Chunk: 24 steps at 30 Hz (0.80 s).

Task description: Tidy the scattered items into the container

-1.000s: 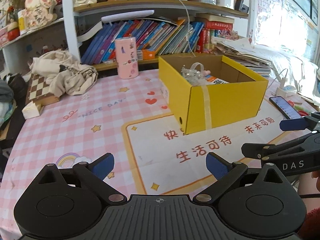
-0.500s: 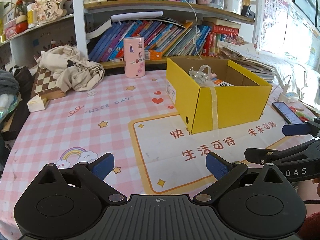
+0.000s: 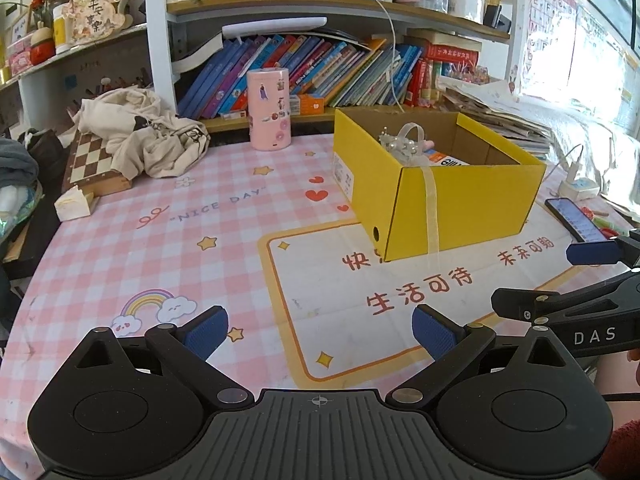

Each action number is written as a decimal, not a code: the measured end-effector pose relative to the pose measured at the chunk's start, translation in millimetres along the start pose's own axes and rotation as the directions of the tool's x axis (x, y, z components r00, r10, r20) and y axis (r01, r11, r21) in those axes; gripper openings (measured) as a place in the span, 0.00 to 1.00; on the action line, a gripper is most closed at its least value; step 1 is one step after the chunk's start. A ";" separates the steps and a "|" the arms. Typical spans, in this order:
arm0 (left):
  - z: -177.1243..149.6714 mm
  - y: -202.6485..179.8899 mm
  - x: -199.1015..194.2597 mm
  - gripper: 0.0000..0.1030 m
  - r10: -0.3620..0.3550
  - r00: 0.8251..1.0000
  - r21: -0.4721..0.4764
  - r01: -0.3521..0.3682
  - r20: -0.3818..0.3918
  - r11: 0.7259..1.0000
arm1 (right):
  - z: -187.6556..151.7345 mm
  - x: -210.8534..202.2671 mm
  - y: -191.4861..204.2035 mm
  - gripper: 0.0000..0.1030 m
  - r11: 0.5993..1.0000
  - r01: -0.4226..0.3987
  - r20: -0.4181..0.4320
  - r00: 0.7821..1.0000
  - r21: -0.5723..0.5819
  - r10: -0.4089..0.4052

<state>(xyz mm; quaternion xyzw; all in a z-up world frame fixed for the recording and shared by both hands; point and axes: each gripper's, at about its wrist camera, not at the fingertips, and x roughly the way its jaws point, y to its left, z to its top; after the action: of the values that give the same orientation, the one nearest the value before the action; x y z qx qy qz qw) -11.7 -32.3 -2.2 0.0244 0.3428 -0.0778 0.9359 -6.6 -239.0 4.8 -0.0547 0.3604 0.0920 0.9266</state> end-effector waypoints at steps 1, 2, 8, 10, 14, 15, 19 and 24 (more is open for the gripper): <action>0.0 0.2 0.1 0.99 -0.003 1.000 0.000 0.003 -0.003 1.000 | -0.1 0.0 0.0 1.00 1.000 -0.001 0.000 1.000 -0.001 0.001; 0.1 0.5 0.2 1.00 -0.008 1.000 -0.001 0.008 -0.006 1.000 | 0.1 0.4 0.4 1.00 1.000 -0.002 -0.001 1.000 -0.002 0.002; 0.2 0.4 -0.3 1.00 -0.023 1.000 0.001 0.023 -0.005 1.000 | 0.2 0.8 1.0 1.00 1.000 -0.002 -0.001 1.000 -0.001 0.002; 0.2 0.3 -0.3 1.00 -0.021 1.000 0.002 0.021 -0.006 1.000 | 0.2 0.8 0.9 1.00 1.000 -0.002 -0.001 1.000 -0.001 0.002; 0.5 0.6 -0.3 1.00 -0.021 1.000 0.002 0.021 -0.006 1.000 | 0.2 1.3 1.7 1.00 1.000 -0.001 -0.001 1.000 0.000 0.001; 0.4 0.6 -0.2 1.00 -0.020 1.000 0.002 0.020 -0.006 1.000 | 0.4 1.2 1.3 1.00 1.000 -0.002 0.000 1.000 -0.001 0.002; -0.9 2.1 -0.8 1.00 -0.014 1.000 -0.001 0.014 -0.006 1.000 | 0.2 1.3 2.0 1.00 1.000 -0.003 -0.001 1.000 -0.002 0.003; -2.1 4.5 -2.7 1.00 -0.004 1.000 -0.010 0.004 -0.003 1.000 | -0.1 1.0 5.9 1.00 1.000 -0.006 -0.002 1.000 -0.008 0.006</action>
<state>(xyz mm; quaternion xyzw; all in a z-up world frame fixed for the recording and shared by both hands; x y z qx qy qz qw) -14.3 -27.3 -2.1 0.0190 0.3448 -0.0778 0.9353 -7.2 -233.1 3.8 -0.0574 0.3612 0.0962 0.9257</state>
